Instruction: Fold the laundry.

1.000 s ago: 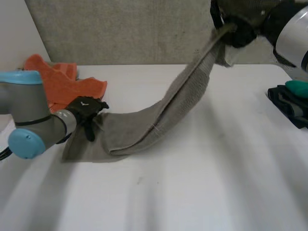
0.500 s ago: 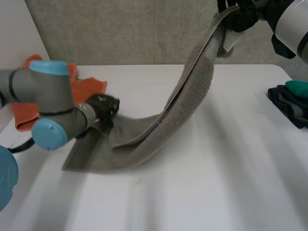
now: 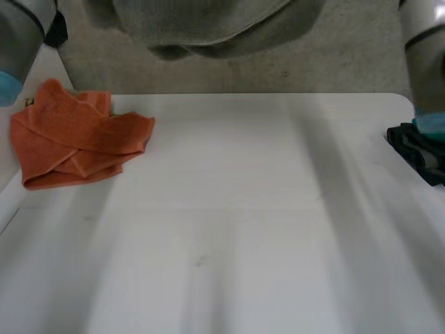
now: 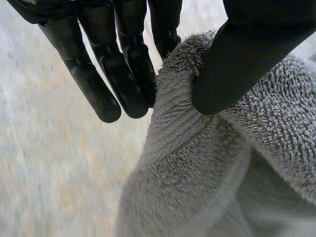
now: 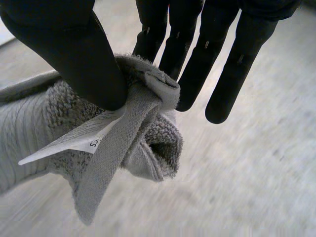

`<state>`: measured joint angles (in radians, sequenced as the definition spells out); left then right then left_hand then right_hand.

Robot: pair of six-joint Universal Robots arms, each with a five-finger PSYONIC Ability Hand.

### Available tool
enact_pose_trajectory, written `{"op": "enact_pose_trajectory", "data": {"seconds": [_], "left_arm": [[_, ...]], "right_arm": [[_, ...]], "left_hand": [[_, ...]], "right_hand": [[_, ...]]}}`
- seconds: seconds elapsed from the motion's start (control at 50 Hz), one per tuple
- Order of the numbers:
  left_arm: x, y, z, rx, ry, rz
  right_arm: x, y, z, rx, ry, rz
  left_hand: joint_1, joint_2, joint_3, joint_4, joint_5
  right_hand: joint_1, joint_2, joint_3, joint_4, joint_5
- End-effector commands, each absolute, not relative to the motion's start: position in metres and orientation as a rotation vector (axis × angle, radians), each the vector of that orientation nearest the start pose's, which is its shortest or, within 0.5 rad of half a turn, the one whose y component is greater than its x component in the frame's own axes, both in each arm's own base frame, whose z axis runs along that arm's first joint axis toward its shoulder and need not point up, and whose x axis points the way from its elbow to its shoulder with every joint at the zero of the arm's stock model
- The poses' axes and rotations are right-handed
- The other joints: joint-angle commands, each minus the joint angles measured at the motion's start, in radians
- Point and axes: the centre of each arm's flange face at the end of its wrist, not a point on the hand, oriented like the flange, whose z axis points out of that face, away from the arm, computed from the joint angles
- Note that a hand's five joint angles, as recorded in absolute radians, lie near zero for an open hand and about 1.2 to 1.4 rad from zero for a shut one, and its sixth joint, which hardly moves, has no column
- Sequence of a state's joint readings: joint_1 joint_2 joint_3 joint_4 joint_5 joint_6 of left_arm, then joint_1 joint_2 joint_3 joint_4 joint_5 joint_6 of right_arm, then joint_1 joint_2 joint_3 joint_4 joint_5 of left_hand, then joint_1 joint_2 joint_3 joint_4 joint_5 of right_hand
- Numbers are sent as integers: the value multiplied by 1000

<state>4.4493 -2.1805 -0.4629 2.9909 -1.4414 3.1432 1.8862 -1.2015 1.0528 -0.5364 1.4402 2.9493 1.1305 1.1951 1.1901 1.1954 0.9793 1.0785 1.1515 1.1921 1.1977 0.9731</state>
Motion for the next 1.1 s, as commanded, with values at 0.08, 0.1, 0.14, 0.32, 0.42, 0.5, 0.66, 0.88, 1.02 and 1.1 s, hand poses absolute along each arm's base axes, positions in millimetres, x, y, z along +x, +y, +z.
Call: {"op": "enact_pose_trajectory", "data": {"seconds": [0.08,0.1,0.14,0.32,0.42,0.5,0.66,0.88,1.02,1.1], "left_arm": [[-245,-383,245,638,2551,-2085],[-243,-382,230,669,2579,-2021],[-240,-377,190,752,2640,-1855],[-237,-371,140,945,2663,-1630],[-235,-369,176,921,2603,-1737],[-233,-363,190,920,2580,-1766],[-226,-344,197,946,2581,-1752],[-213,-315,206,985,2574,-1735],[-210,-301,194,1007,2621,-1666],[-209,-298,182,1018,2636,-1629]], "right_arm": [[269,-364,243,-968,1905,-2175],[269,-363,230,-1012,1946,-2126],[268,-357,190,-1142,2067,-1979],[261,-349,133,-1376,2223,-1761],[257,-346,148,-1229,2255,-1755],[258,-340,158,-1195,2245,-1757],[263,-331,164,-1287,2209,-1784],[278,-334,156,-1451,2132,-1836],[284,-343,168,-1406,2072,-1936],[287,-339,191,-1380,2018,-1998]], "left_hand": [[266,201,206,201,242],[266,201,206,201,242],[266,201,206,201,242],[-302,-367,-362,-367,-325],[-732,-796,-791,-797,-755],[-779,-844,-839,-844,-802],[-782,-847,-842,-847,-805],[-782,-847,-842,-847,-805],[-782,-847,-842,-847,-805],[-767,-832,-827,-832,-791]], "right_hand": [[318,245,204,199,249],[318,245,204,199,249],[318,245,204,199,249],[318,245,204,199,249],[-201,-274,-314,-320,-270],[-281,-354,-395,-401,-351],[-290,-363,-404,-410,-359],[-13,-86,-127,-132,-82],[318,245,204,199,249],[318,245,204,199,249]]}}
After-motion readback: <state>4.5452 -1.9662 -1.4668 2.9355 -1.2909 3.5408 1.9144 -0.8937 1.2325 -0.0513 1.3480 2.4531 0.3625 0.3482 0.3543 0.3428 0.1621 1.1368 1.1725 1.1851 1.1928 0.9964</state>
